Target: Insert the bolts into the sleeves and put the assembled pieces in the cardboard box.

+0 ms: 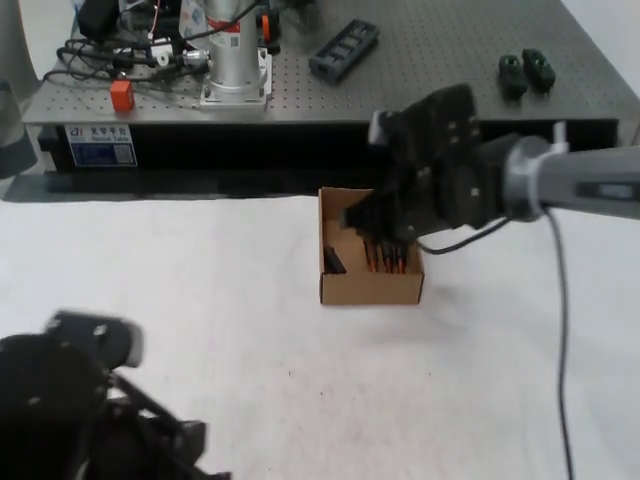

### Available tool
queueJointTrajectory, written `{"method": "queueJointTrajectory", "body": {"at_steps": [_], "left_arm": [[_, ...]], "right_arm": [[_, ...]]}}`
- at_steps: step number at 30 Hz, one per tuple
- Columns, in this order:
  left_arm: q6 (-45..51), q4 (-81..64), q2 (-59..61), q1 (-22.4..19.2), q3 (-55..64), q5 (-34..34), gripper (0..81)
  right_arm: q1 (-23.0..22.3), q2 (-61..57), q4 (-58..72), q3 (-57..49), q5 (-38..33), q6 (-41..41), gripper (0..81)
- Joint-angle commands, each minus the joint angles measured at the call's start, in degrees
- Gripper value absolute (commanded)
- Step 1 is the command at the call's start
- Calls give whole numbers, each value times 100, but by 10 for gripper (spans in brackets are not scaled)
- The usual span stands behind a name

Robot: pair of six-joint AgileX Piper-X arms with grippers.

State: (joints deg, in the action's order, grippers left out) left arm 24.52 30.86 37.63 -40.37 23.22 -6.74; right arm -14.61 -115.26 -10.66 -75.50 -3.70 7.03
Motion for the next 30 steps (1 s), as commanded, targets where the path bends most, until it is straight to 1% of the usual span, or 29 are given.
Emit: {"method": "queueJointTrajectory", "body": {"at_steps": [1, 4, 7, 8, 11, 12, 13, 14, 17, 20, 22, 26, 29, 30], "left_arm": [[10, 142, -129, -3, -11, -213, 6], [152, 332, -461, -3, -139, -212, 6], [302, 429, -743, -3, -351, -212, 6], [388, 480, -828, -3, -431, -212, 6], [618, 585, -1019, -3, -635, -212, 6], [732, 601, -1078, -3, -696, -212, 6], [818, 625, -1134, -3, -753, -212, 6], [846, 641, -1183, -3, -799, -212, 6], [845, 752, -1372, -3, -875, -334, 6], [950, 1075, -1584, -3, -872, -324, 6], [1114, 1307, -1792, -14, -872, -319, 6], [1060, 1271, -2178, -13, -872, -377, 6], [1060, 1271, -2314, -13, -872, -385, 6], [1060, 1271, -2313, -13, -872, -385, 6]], "right_arm": [[-13, -43, 22, -157, 61, -66, 79], [-35, -228, -128, -335, 74, -66, 74], [-32, -293, -153, -355, 61, -66, 4], [-32, -303, -180, -355, 50, -66, 58], [-1, -289, -184, -355, 30, -35, 263], [15, -267, -216, -355, 7, -11, 315], [28, -202, -286, -355, -44, 38, 337], [43, -132, -382, -355, -136, 97, 330], [91, 358, -573, -149, -436, 133, 250], [112, 1313, -562, 542, -494, 16, 170], [112, 2108, -515, 1296, -494, -173, 119], [112, 3707, -392, 2972, -483, -190, 5], [112, 4945, -418, 4095, -483, -191, 78], [112, 5352, -429, 4455, -494, -164, 78]]}}
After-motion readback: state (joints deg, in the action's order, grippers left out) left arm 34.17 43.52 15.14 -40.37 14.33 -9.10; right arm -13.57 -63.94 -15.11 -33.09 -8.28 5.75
